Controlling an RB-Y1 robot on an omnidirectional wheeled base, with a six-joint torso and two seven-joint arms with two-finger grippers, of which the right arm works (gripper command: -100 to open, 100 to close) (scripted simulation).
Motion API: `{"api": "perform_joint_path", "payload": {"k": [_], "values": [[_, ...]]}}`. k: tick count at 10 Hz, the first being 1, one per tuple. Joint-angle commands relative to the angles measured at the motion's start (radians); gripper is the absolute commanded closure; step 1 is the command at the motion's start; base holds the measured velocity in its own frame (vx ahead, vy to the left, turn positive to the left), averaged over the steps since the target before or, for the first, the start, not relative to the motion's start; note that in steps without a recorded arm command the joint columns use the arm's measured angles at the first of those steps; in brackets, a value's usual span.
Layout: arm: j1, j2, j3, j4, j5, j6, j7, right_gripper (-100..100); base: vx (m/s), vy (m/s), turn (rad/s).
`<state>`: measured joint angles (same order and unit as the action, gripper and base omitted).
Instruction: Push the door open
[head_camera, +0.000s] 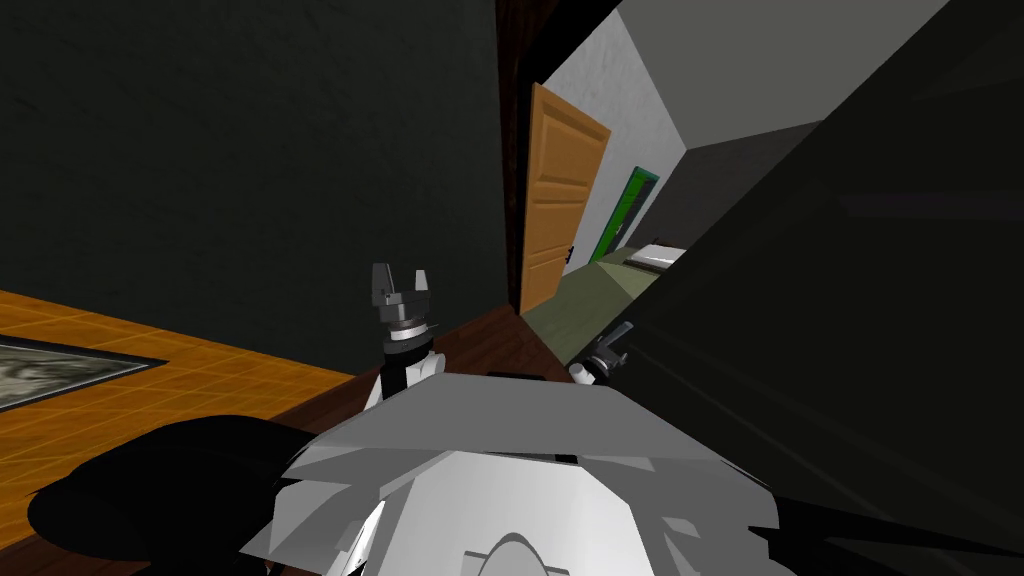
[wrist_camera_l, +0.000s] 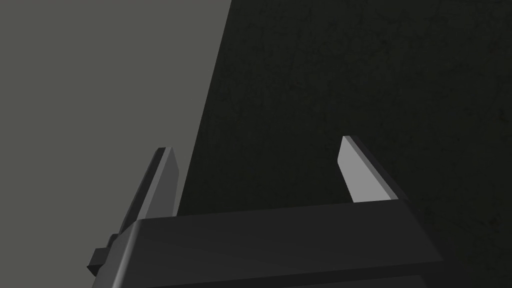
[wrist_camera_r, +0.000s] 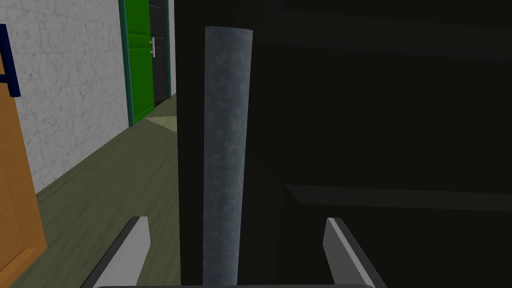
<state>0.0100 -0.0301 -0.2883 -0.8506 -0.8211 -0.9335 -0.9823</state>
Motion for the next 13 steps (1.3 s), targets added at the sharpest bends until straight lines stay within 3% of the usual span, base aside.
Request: {"api": "perform_joint_path", "payload": {"k": [1,4,5,6,11,12,13], "values": [[-0.003,-0.01,-0.002,0.015,-0.002,-0.004,-0.011,-100,0.128,-0.154,0.021],[0.002,0.008,-0.004,0.023,-0.005,-0.008,-0.023,-100,0.153,-0.171,0.028],[0.001,0.003,-0.005,0.015,-0.006,-0.002,-0.016,-100,0.061,-0.066,0.014],[0.001,0.003,-0.005,0.015,-0.006,-0.002,-0.016,100,-0.007,0.006,-0.008],[0.001,0.003,-0.005,0.015,-0.006,-0.002,-0.016,100,-0.005,0.007,0.001],[0.001,-0.014,-0.022,0.016,-0.02,-0.002,-0.015,100,0.131,-0.037,-0.044],[0.001,-0.016,-0.026,0.016,-0.022,-0.003,-0.014,100,0.167,-0.079,-0.038]]}}
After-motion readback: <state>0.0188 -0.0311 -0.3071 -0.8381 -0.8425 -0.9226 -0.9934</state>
